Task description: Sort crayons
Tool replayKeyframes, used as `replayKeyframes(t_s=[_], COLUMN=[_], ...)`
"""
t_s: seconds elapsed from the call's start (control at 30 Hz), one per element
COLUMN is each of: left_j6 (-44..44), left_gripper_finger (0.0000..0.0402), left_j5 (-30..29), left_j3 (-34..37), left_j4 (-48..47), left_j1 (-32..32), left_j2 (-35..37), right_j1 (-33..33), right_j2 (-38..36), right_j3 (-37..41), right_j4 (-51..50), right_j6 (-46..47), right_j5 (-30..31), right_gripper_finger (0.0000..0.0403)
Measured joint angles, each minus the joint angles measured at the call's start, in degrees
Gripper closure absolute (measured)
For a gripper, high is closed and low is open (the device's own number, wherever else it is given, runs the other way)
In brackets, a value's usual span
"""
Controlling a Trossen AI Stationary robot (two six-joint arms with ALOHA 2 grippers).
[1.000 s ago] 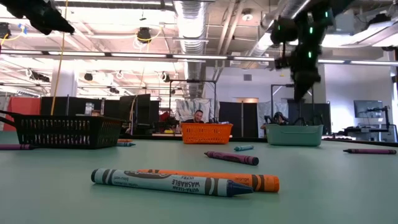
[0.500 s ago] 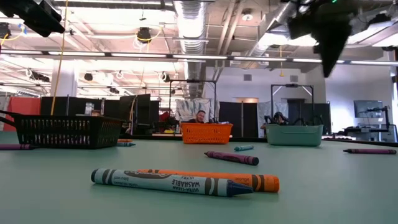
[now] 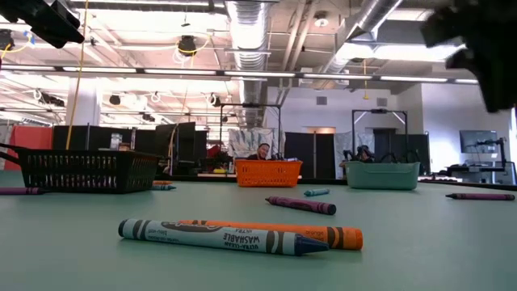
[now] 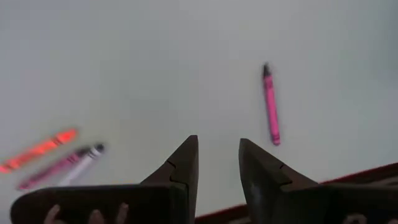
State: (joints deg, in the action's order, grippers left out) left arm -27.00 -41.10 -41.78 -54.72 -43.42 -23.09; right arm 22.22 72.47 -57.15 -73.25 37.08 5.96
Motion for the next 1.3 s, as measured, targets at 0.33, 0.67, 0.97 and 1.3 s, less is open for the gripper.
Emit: replayKeyframes(t_s=[0.33,0.67,0.97,1.3], left_j6=[0.00,0.00,0.00,0.00], left_gripper_finger=[0.0276,0.0276,0.0276,0.0276], left_j5=[0.00,0.01,0.02,0.02], left_j3=[0.00,0.00,0.00,0.00], left_j4=[0.00,0.01,0.00,0.00], left_j1=[0.00,0.02,0.01,0.02], left_j2=[0.00,0.00,0.00,-0.02], right_j1=[-5.18,-14.63,-20.28,-21.32], right_j2=[0.02,0.00,2.09,16.43], right_j3=[12.66,14.37,14.34,14.14], right_j4=[12.13,14.88,17.22,18.15], right_j6=[-15.74,-25.84,-28.53,-30.94], right_j5=[2.07,1.89,-0.18,-1.68], right_gripper_finger=[0.0302,0.0320,0.0321,0.0321])
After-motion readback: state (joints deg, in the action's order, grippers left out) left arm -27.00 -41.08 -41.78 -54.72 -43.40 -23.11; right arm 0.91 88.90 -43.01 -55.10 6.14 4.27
